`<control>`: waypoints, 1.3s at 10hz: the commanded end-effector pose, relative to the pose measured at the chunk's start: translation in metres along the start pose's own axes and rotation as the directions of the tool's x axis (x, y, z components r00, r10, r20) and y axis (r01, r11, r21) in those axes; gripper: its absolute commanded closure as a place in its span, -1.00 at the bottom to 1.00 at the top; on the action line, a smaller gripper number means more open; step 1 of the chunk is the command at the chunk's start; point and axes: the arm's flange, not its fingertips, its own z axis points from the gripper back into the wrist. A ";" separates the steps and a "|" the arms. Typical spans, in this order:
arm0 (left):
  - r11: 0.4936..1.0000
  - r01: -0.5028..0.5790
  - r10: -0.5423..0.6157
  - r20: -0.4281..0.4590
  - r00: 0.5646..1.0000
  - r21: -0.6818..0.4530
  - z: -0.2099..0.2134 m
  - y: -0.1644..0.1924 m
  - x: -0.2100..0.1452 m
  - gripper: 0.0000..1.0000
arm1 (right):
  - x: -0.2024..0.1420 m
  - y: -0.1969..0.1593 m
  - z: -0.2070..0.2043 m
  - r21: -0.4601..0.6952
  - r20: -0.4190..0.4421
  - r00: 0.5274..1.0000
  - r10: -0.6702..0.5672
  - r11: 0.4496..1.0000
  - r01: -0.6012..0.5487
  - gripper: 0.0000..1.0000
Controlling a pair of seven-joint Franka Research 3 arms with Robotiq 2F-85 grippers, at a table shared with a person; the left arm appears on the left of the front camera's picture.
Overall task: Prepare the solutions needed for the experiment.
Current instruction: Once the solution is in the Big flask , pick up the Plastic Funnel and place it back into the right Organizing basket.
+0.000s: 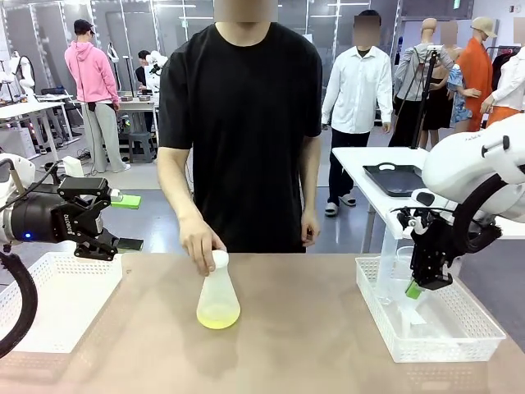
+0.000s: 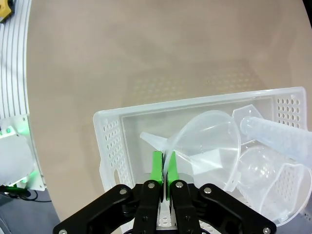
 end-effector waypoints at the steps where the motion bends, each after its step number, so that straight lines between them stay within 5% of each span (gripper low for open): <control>1: 1.000 -0.001 0.002 0.008 1.000 -0.021 -0.002 -0.002 0.000 -1.00 | 0.000 -0.004 0.004 0.006 0.028 1.000 -0.009 1.000 0.009 0.81; 7: 1.000 -0.001 0.002 0.008 1.000 -0.021 -0.002 -0.002 0.000 -1.00 | -0.016 0.009 0.021 -0.065 -0.001 0.999 -0.050 0.997 0.050 -0.28; 13: 1.000 -0.001 0.002 0.008 1.000 -0.021 -0.002 -0.002 0.000 -1.00 | -0.024 0.010 0.036 -0.077 0.006 0.999 -0.045 0.996 0.045 -0.28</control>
